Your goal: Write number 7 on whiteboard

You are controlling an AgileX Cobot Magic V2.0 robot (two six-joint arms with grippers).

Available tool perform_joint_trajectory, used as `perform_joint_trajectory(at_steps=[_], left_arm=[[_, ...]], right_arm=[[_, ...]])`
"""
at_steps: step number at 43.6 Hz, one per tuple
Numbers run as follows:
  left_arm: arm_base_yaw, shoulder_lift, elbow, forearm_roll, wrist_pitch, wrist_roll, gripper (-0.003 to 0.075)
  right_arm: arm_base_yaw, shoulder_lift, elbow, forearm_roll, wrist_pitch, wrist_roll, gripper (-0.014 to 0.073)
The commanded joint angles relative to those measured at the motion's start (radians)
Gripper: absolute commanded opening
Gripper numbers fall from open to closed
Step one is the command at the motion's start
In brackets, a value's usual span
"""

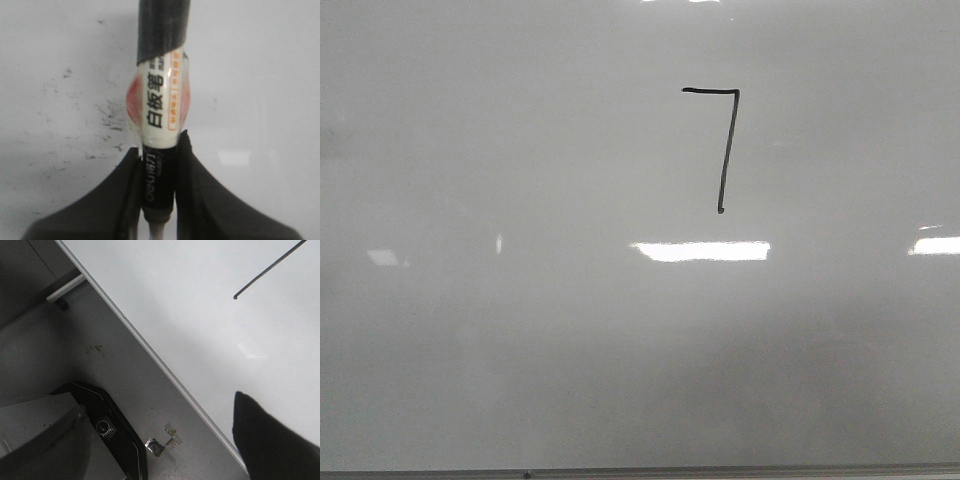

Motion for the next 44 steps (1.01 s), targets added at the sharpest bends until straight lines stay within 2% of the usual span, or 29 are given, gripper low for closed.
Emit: perform_joint_trajectory(at_steps=[1, 7, 13, 16, 25, 31, 40, 44], left_arm=[[0.022, 0.008, -0.006, -0.021, -0.200, -0.011, 0.0097], [0.023, 0.068, -0.006, -0.021, -0.289, -0.011, 0.0097], [0.023, 0.120, -0.010, -0.021, -0.316, -0.011, 0.0103], [0.023, 0.141, -0.025, -0.021, -0.287, -0.011, 0.0126], [0.023, 0.185, -0.077, -0.021, -0.191, -0.011, 0.0312], [0.023, 0.201, -0.091, -0.017, -0.171, -0.011, 0.0395], [0.023, 0.178, -0.133, 0.006, -0.041, 0.000, 0.0409], [0.023, 0.139, -0.166, 0.031, 0.071, 0.000, 0.0408]], right_arm=[[-0.007, -0.013, -0.035, 0.026, -0.044, 0.002, 0.0601], [-0.007, -0.013, -0.035, 0.026, -0.044, 0.002, 0.0601], [-0.007, -0.013, -0.035, 0.026, -0.044, 0.002, 0.0601], [-0.007, -0.013, -0.035, 0.026, -0.044, 0.002, 0.0601], [-0.007, -0.013, -0.035, 0.026, -0.041, 0.002, 0.0601], [-0.007, -0.013, -0.035, 0.026, -0.041, 0.002, 0.0601], [-0.007, -0.017, -0.035, 0.025, -0.032, 0.006, 0.0601], [-0.007, -0.043, -0.035, 0.003, -0.027, 0.071, 0.0601]])
